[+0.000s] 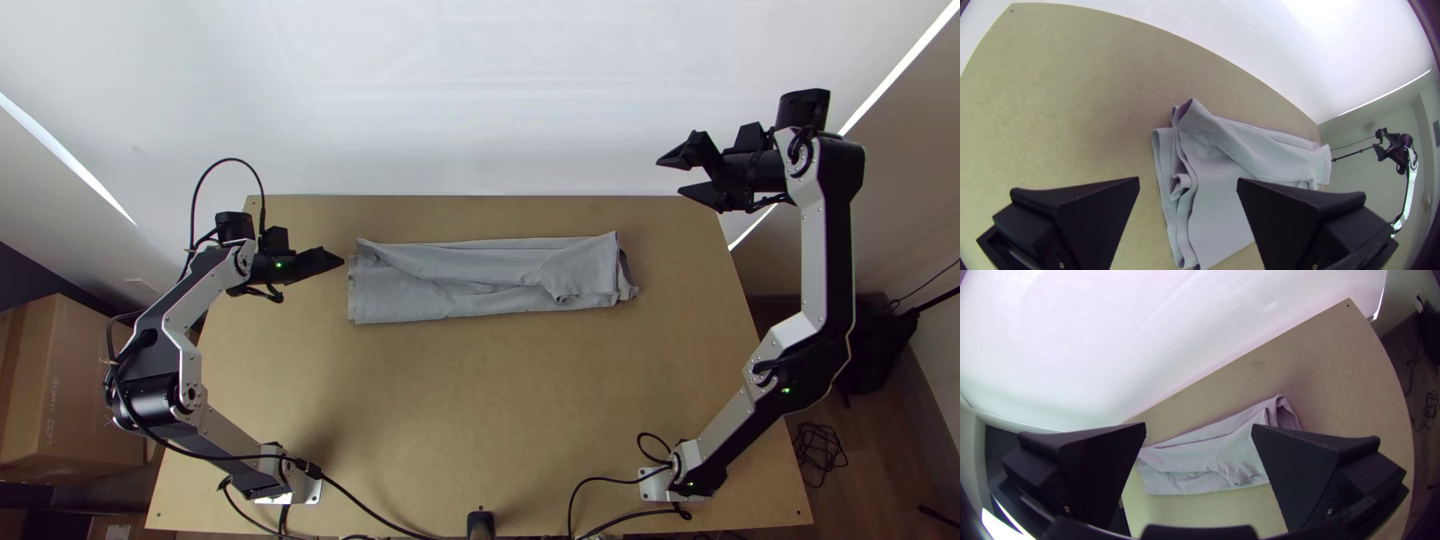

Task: Fold the t-shirt

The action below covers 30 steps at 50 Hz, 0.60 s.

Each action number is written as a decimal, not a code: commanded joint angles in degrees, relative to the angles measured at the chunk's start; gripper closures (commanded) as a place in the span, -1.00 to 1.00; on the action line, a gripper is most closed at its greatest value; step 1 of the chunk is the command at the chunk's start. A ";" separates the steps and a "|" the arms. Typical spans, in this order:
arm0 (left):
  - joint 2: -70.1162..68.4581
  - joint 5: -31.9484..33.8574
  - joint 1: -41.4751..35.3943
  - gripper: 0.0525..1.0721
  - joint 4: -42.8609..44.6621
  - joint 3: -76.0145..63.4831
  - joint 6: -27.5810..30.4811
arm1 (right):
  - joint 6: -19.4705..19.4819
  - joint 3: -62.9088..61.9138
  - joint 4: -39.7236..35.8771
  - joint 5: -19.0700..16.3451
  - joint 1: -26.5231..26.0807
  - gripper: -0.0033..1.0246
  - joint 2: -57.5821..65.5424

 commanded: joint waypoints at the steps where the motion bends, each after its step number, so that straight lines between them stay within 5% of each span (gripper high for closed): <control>1: 2.74 0.88 -0.19 -0.89 0.97 -1.62 -1.71 | 2.37 0.67 0.01 -1.20 0.02 -0.93 -2.45; 30: 8.72 -3.42 -10.03 -0.89 4.13 -2.50 -3.12 | 2.55 -0.47 -0.08 -1.38 -0.60 -0.93 -5.71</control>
